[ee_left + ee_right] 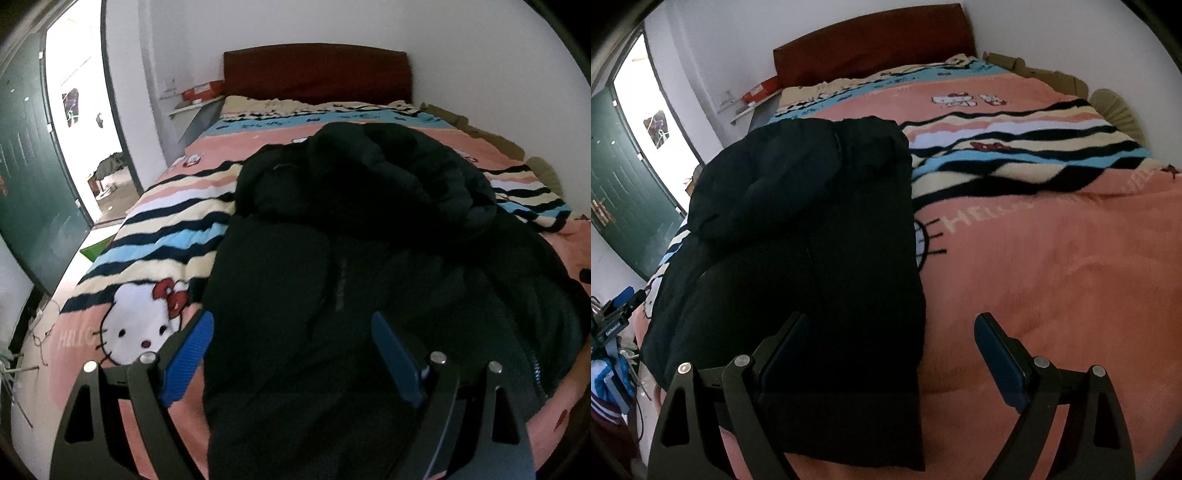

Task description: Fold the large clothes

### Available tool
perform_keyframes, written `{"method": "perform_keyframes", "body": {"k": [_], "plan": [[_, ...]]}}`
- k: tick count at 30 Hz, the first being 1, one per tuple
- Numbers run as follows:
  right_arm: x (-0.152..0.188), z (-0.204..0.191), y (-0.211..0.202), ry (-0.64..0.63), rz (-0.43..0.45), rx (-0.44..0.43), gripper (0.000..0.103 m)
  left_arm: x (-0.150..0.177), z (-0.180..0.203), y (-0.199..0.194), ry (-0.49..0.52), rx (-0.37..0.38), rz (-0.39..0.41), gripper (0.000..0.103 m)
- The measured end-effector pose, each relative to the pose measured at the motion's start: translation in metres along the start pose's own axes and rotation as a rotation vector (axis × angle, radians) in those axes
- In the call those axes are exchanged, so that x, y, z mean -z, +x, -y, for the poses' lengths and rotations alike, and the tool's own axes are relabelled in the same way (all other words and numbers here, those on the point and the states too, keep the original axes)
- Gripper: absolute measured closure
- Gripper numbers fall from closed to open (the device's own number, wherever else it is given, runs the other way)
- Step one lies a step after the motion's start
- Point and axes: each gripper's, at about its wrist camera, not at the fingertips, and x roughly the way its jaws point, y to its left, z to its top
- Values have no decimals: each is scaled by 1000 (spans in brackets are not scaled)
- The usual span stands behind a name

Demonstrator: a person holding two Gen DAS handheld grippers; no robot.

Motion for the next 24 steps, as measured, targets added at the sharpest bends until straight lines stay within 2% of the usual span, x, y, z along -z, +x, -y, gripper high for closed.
{"method": "perform_keyframes", "body": {"k": [9,24], "plan": [[7,7,8,18,-34,2,13,11,-19,11,-42,-27,-39,16],[13,14,26,40,-87,-14,13,27,-25,35,-78,-20,-109,16]]}}
